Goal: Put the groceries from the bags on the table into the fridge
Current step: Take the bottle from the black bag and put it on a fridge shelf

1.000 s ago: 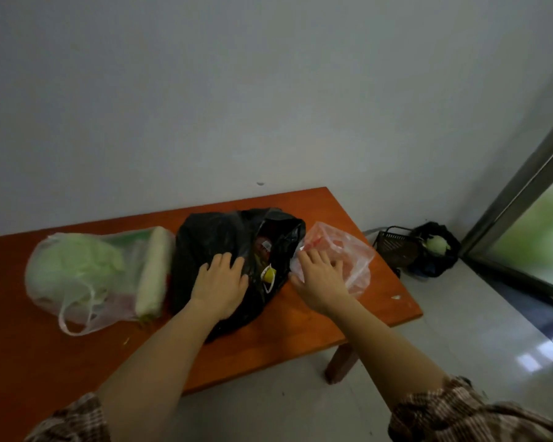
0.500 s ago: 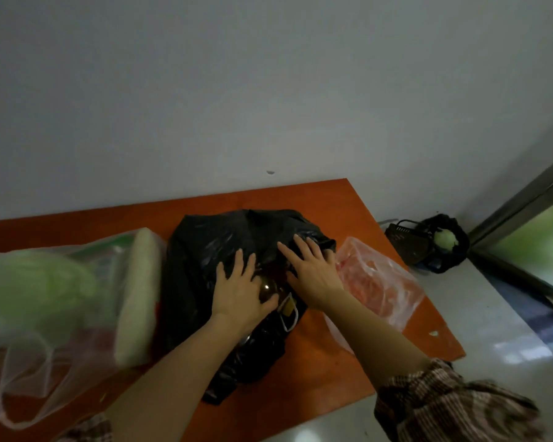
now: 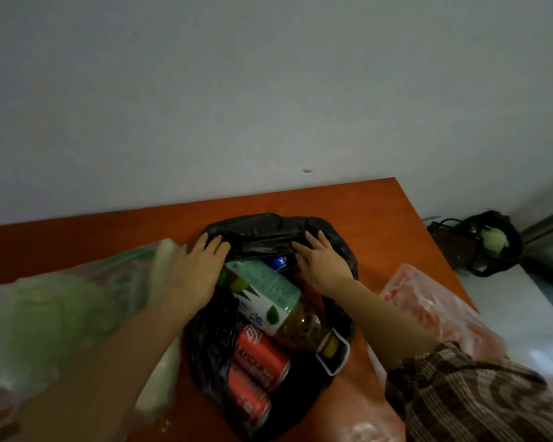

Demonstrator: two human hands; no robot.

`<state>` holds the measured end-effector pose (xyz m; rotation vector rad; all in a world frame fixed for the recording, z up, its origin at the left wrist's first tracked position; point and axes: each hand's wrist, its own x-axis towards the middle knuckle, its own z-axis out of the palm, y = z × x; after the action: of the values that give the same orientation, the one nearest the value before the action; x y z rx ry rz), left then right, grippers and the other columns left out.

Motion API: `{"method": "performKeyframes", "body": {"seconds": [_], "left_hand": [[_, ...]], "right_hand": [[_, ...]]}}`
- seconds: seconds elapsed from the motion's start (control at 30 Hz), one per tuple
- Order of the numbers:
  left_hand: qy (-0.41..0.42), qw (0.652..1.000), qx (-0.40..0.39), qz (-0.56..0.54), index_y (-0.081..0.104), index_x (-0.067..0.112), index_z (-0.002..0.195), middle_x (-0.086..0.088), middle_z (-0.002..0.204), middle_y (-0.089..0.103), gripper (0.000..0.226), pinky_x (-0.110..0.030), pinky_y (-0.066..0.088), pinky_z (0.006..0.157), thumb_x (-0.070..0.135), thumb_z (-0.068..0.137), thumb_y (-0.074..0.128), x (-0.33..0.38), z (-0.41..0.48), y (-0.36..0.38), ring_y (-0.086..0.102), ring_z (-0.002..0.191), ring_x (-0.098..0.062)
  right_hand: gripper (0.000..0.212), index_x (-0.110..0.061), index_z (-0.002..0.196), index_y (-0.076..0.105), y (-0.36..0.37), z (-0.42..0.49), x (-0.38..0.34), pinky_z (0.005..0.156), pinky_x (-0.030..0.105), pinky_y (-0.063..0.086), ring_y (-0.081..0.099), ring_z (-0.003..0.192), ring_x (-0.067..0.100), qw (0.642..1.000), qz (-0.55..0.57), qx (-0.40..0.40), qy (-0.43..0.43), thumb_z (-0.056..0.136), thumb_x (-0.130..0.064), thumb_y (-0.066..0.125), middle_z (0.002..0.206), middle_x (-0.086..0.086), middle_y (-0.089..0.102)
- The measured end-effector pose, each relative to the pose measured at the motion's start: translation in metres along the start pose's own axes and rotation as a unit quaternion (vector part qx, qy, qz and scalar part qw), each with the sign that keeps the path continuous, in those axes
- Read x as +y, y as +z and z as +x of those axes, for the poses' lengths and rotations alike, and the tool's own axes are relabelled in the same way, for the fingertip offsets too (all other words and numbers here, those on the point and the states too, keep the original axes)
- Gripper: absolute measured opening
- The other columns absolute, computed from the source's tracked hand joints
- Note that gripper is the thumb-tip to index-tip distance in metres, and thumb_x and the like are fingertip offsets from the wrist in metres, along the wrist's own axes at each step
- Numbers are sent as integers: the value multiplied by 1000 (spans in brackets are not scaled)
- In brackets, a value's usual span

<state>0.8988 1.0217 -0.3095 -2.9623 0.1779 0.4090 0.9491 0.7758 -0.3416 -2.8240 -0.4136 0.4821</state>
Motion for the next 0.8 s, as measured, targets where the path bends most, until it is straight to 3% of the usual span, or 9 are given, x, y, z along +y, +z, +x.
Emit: {"method": "performKeyframes", "body": {"seconds": [0.1, 0.27, 0.37, 0.47, 0.57, 0.67, 0.73, 0.8], "left_hand": [[-12, 1000, 7, 7, 10, 20, 151, -1, 158, 20, 84, -44, 30, 109, 14, 85, 62, -19, 13, 13, 14, 146, -26], [-32, 991, -45, -122, 16, 18, 151, -5, 156, 24, 81, -48, 27, 113, 13, 83, 61, -25, 22, 12, 15, 145, -28], [-9, 990, 64, -121, 32, 12, 144, -15, 149, 30, 73, -50, 21, 114, 15, 78, 63, -3, 13, 0, 18, 141, -33], [113, 973, 149, -133, 42, 12, 139, -17, 148, 32, 68, -51, 7, 119, 12, 75, 65, 41, -9, 0, 19, 142, -33], [233, 957, 89, -147, 30, 21, 147, -7, 155, 20, 66, -40, -11, 116, 25, 85, 56, 82, -27, 8, 7, 146, -25], [270, 953, 9, -136, 19, 26, 150, -4, 158, 13, 77, -41, -10, 116, 39, 83, 54, 99, -27, 20, 2, 146, -24], [280, 954, -20, -105, 13, 27, 151, -5, 158, 13, 87, -45, -9, 117, 46, 79, 58, 101, -25, 22, 3, 146, -25], [285, 955, -26, -76, 11, 26, 152, -6, 158, 12, 90, -48, -7, 117, 46, 78, 59, 102, -22, 22, 4, 146, -27]], "right_hand": [[46, -25, 149, 32, 8, 6, -2, 113, 40, 28, 6, 148, 23, 997, 70, -13, 14, 104, -33, 32, 159, 3, 20], [48, -20, 146, 40, 1, -12, -1, 111, 34, 29, 25, 143, 18, 996, 87, 13, -26, 98, -23, 48, 153, 2, 36], [40, -15, 133, 55, -15, -33, 2, 102, 30, 37, 41, 132, 18, 986, 113, 118, -25, 93, -19, 55, 138, 3, 53], [26, -11, 111, 67, -25, -69, 4, 82, 27, 43, 53, 107, 21, 980, 94, 172, -33, 87, -17, 57, 109, 5, 64], [19, -11, 83, 70, -15, -113, 7, 65, 33, 47, 56, 83, 26, 987, 46, 135, -77, 73, -14, 54, 85, 5, 63], [21, -14, 74, 69, 5, -148, 13, 54, 27, 42, 56, 76, 25, 991, -40, 91, -91, 66, -19, 51, 83, 2, 61], [24, -14, 85, 71, 17, -161, 16, 59, 26, 41, 56, 85, 23, 992, -75, 73, -66, 73, -26, 53, 90, 2, 60], [34, -14, 105, 68, 29, -165, 16, 77, 34, 46, 50, 102, 24, 996, -74, 46, -17, 84, -37, 55, 104, 3, 57]]}}
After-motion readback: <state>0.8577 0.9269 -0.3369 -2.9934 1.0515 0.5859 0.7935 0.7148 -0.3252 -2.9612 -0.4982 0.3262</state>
